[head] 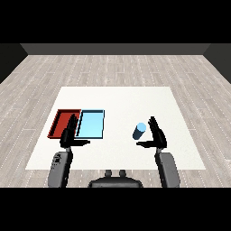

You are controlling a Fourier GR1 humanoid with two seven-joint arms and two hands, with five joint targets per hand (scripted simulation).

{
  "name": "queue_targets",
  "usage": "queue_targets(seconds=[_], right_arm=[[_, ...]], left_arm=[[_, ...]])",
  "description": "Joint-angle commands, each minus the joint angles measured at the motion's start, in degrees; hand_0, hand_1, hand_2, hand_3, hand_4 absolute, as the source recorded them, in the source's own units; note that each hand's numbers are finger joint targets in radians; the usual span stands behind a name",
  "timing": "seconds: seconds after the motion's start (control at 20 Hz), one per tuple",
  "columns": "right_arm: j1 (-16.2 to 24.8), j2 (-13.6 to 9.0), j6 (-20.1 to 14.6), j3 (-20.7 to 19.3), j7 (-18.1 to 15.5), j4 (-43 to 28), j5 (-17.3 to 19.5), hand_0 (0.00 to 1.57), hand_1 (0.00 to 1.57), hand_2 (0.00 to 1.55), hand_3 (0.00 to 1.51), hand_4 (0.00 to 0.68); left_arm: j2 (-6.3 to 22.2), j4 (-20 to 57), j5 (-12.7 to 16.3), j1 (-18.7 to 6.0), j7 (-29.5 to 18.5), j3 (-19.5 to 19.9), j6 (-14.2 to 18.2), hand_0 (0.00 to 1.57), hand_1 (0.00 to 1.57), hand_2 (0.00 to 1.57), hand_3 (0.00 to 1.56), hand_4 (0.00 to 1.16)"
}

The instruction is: Pick the blue can and put it in the blue box

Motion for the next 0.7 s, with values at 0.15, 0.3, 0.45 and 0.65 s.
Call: queue_targets(seconds=[0.15,0.3,0.45,0.65], right_arm=[[-0.11,2.46,2.71,1.77,-4.34,-1.06,-2.3,0.0,0.0,0.0,0.0,0.0],[1.47,3.45,2.62,1.69,-9.25,1.77,-1.21,0.0,0.0,0.0,0.0,0.0],[0.45,-1.32,7.03,-2.64,-6.32,0.6,-4.77,0.0,0.0,0.0,0.0,0.0],[-2.67,0.17,4.33,-4.01,-7.45,6.49,-4.09,0.0,0.0,0.0,0.0,0.0]], left_arm=[[-1.35,3.27,1.59,1.36,-11.75,0.84,-3.37,0.0,0.0,0.0,0.0,0.0],[-0.87,4.72,2.06,2.07,-13.99,1.64,-4.75,0.0,0.0,0.0,0.0,0.0],[-0.94,-1.45,2.42,1.88,-7.61,1.35,-3.25,0.0,0.0,0.0,0.0,0.0],[-0.77,4.92,2.4,-0.48,-11.5,2.38,-4.59,0.0,0.0,0.0,0.0,0.0]])
